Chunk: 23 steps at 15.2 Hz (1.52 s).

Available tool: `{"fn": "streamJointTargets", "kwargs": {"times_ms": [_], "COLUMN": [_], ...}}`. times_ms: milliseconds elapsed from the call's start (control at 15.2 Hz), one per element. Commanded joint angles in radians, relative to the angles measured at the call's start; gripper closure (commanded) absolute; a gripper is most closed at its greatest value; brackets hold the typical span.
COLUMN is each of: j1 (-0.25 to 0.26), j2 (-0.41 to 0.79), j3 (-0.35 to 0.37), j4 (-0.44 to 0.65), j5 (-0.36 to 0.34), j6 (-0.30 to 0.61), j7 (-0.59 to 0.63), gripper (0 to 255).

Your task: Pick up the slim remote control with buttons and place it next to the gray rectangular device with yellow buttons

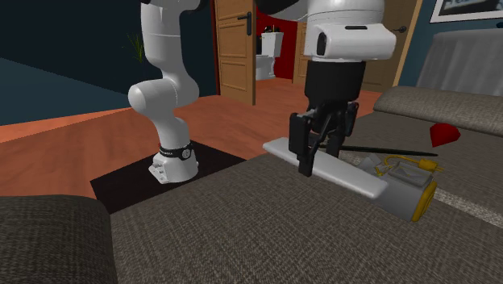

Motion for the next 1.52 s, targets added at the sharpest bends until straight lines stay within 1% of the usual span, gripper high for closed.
{"fn": "streamJointTargets", "kwargs": {"times_ms": [0, 792, 1386, 1452], "j1": [0.0, -0.003, -0.006, -0.006], "j2": [0.006, 0.057, 0.113, 0.113], "j3": [0.0, 0.003, 0.007, 0.007], "j4": [-0.018, -0.117, -0.169, -0.169], "j5": [0.002, 0.015, 0.03, 0.03], "j6": [0.025, 0.174, 0.28, 0.28], "j7": [-0.001, -0.009, -0.019, -0.019], "gripper": [255, 255, 255, 255]}}
